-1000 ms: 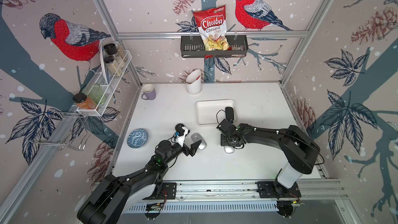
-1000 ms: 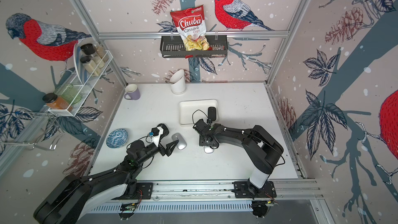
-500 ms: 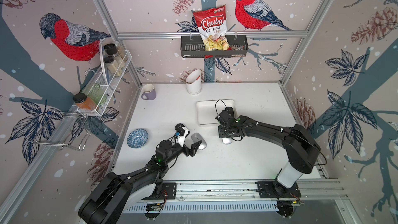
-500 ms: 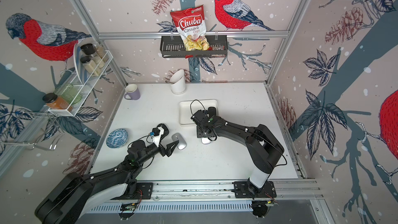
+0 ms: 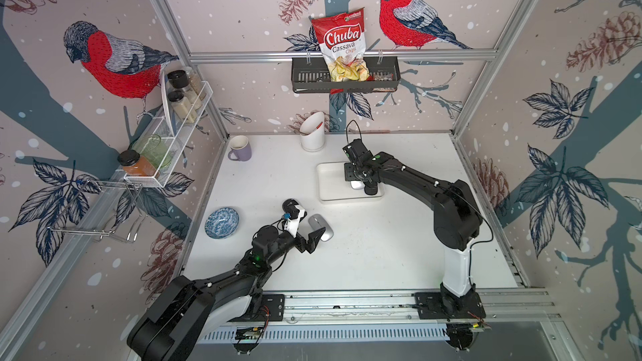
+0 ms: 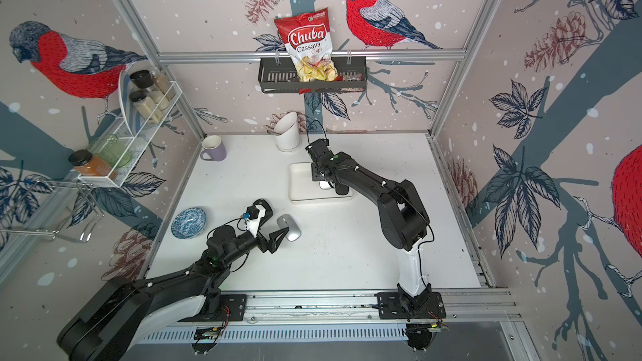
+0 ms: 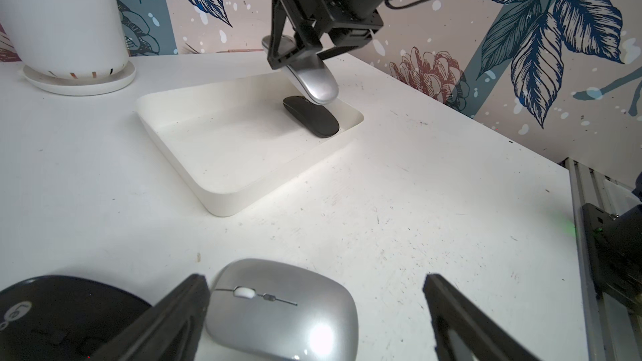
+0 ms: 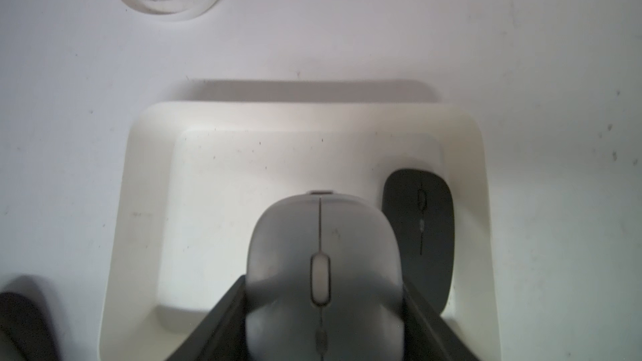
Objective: Put the mouse in the storage box
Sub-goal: Place the mouse in the storage box.
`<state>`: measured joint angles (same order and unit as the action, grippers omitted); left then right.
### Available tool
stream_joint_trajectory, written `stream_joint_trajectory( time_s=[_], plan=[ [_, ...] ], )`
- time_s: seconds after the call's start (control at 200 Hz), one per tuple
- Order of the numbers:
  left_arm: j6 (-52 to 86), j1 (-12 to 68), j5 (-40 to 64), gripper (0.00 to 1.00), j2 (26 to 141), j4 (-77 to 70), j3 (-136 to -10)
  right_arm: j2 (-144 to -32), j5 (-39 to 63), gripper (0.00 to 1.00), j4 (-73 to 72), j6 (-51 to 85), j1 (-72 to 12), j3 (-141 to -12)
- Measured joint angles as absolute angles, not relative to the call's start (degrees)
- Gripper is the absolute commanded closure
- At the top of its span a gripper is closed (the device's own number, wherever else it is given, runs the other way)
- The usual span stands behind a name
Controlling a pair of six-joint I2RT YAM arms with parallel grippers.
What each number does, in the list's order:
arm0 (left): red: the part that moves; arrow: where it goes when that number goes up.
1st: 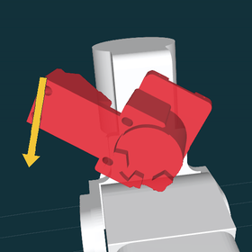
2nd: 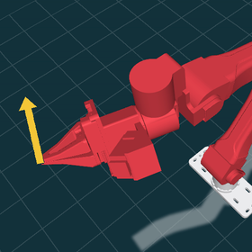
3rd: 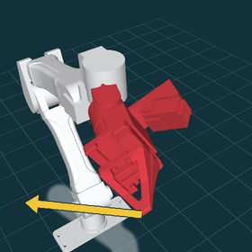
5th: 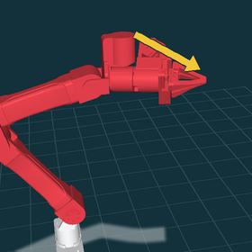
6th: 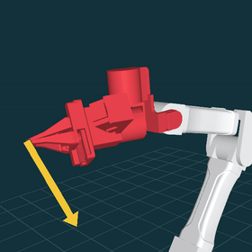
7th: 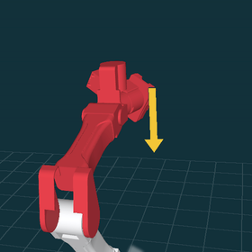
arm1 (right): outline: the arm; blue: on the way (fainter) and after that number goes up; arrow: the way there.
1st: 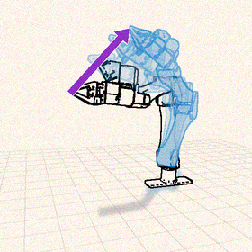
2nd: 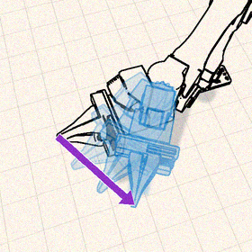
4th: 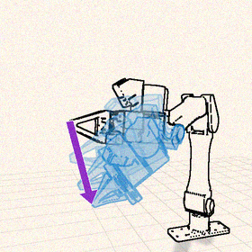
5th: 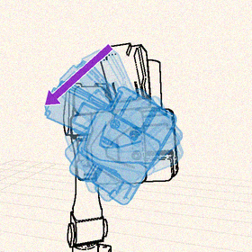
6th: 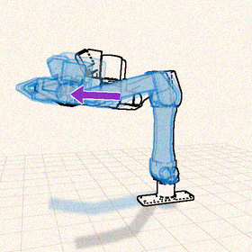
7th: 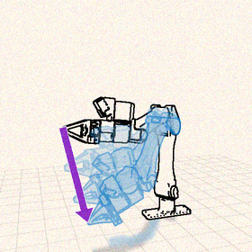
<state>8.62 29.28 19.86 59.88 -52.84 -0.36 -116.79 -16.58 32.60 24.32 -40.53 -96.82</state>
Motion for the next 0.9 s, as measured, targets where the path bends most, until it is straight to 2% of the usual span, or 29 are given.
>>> stream_joint_trajectory(
  time_s=[0.305, 0.59, 0.9],
  plan=[
    [8.62, 29.41, 19.49, 0.01, 60.9, -51.77, -1.1, -129.29, -18.87, 0.34, 36.1, 22.26, -39.99, -109.43],
    [8.62, 29.5, 19.51, 0.01, 62.37, -51.48, -2.13, -130.37, -19.29, 0.32, 36.05, 22.5, -39.44, -105.84],
    [8.62, 29.63, 19.46, 0.01, 62.24, -51.29, -2.17, -130.76, -19.7, 0.34, 34.13, 22.92, -39.35, -102.94]
  ],
)
